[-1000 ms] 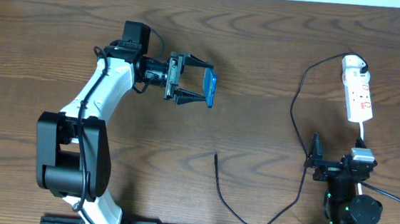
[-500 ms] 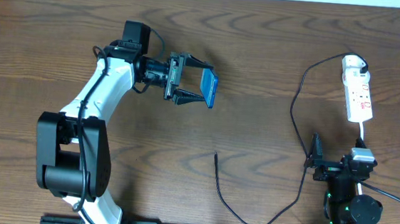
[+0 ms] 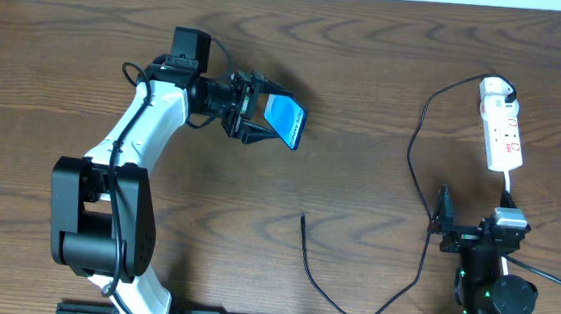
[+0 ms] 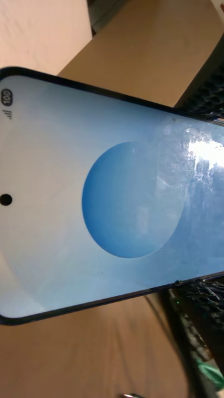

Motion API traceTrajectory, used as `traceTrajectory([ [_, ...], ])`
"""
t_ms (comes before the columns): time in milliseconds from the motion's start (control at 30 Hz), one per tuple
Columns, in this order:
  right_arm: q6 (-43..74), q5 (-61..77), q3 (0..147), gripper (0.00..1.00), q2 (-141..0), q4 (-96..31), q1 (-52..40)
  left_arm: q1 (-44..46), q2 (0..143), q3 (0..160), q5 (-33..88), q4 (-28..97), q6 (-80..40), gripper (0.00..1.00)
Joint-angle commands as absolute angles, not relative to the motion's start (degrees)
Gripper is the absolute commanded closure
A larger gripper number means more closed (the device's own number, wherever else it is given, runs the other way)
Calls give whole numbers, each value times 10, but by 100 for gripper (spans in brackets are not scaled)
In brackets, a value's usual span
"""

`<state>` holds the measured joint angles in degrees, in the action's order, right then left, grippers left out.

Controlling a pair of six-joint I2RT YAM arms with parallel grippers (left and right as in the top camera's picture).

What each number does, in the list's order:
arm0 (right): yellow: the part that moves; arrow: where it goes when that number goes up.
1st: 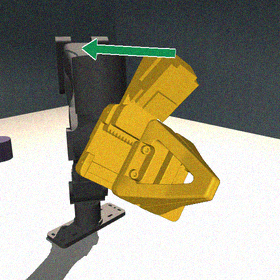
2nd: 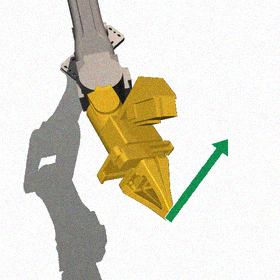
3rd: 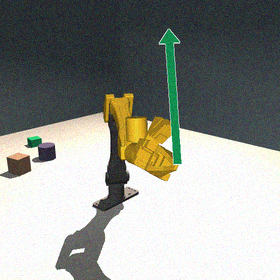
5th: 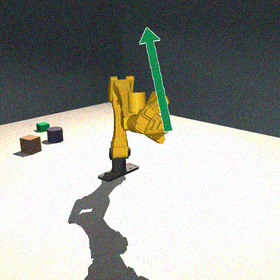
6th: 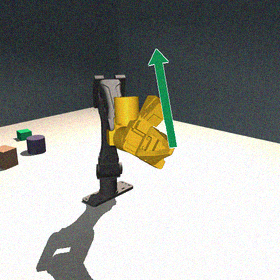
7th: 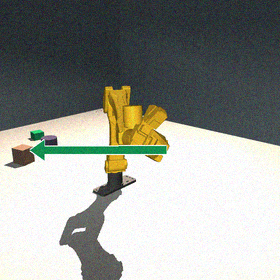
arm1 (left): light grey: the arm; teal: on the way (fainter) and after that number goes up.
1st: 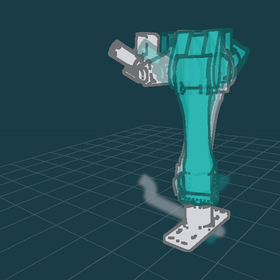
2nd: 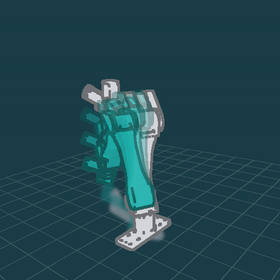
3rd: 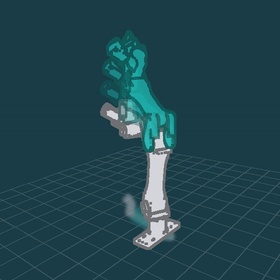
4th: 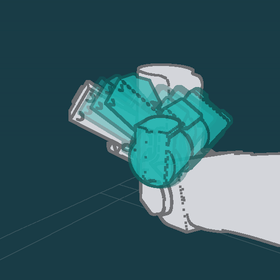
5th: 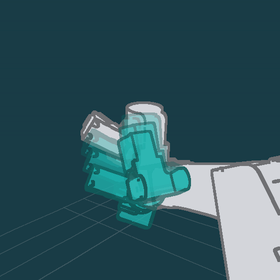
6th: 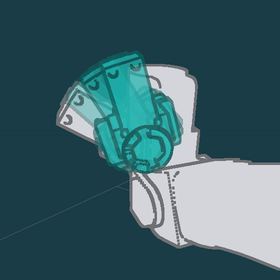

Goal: Plug charger to phone and switch on socket
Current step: 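Lift the phone with the left gripper and carry it rightward, then move the right gripper toward the phone held by the left gripper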

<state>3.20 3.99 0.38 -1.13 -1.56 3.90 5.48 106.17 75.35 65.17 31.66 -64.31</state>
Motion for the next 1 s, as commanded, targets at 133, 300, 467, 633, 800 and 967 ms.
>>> traceTrajectory([
  [133,25,27,3,1,-12,19,40,56,1042,765,651,267,-636,93],
  [300,25,70,3,1,-12,89,40,56,1042,765,651,248,-638,93],
  [467,49,96,25,1,-19,93,40,56,1042,765,651,211,-649,93],
  [633,42,97,109,1,-91,25,43,56,1042,765,651,199,-648,93],
  [800,18,147,236,1,-241,-24,50,56,1042,765,651,185,-649,92],
  [967,19,301,413,1,-460,-83,49,56,1042,765,650,148,-676,93],
])
